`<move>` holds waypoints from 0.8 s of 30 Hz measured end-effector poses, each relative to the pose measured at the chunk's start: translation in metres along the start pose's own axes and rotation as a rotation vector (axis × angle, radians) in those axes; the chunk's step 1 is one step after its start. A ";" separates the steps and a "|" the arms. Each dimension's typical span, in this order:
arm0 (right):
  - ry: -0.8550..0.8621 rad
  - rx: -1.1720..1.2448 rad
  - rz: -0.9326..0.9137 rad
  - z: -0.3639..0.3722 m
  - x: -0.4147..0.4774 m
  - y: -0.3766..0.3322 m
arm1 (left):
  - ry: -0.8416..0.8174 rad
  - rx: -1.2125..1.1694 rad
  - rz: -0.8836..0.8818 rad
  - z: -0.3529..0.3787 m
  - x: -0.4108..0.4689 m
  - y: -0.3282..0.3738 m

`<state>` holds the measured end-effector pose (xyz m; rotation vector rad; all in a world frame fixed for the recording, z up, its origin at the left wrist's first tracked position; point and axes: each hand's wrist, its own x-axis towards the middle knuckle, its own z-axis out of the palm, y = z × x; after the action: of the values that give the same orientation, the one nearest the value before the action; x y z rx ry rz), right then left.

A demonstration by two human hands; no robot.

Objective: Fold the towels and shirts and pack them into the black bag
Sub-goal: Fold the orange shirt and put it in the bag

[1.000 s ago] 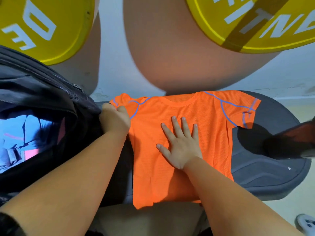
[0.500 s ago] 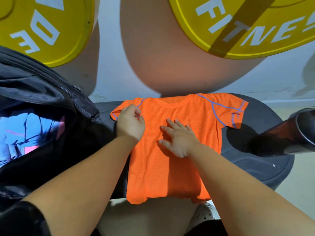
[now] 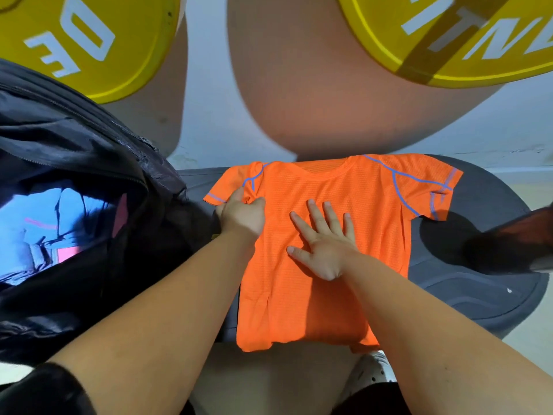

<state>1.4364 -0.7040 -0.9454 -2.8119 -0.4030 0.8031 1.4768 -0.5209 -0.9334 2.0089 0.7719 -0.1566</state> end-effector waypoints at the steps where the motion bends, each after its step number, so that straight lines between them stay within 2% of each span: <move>1: 0.001 -0.002 0.001 0.000 0.000 0.000 | -0.005 0.065 0.045 0.000 0.004 0.000; 5: 0.001 0.001 0.005 0.000 0.000 0.000 | 0.035 0.234 0.206 -0.011 0.005 -0.012; 8: -0.007 0.003 0.002 0.001 0.001 0.000 | 0.055 0.133 0.464 -0.022 0.005 -0.017; 10: 0.000 0.009 -0.003 0.002 0.001 0.001 | -0.024 0.109 0.590 -0.025 0.002 -0.004; 13: 0.014 0.037 -0.013 0.000 0.000 0.003 | -0.235 0.313 0.720 -0.014 -0.003 0.022; 16: 0.136 0.155 -0.070 -0.009 0.000 0.013 | -0.443 0.653 0.639 0.011 -0.004 0.036; 18: 0.342 0.289 -0.045 -0.022 -0.001 0.028 | -0.444 0.820 0.564 0.027 -0.007 0.040; 19: 0.476 0.315 0.024 -0.028 -0.001 0.040 | -0.421 0.855 0.560 0.034 -0.009 0.041; 21: 0.698 0.260 0.273 -0.039 0.001 0.071 | -0.363 0.886 0.596 0.047 -0.015 0.043; 22: 0.739 0.214 0.415 -0.043 0.001 0.087 | -0.332 0.900 0.628 0.052 -0.018 0.042; 24: 0.656 0.208 0.674 -0.049 0.001 0.116 | -0.294 0.920 0.689 0.060 -0.022 0.040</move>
<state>1.4881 -0.8188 -0.9347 -2.7840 0.7073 -0.0433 1.4942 -0.5944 -0.9279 2.8929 -0.2903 -0.4430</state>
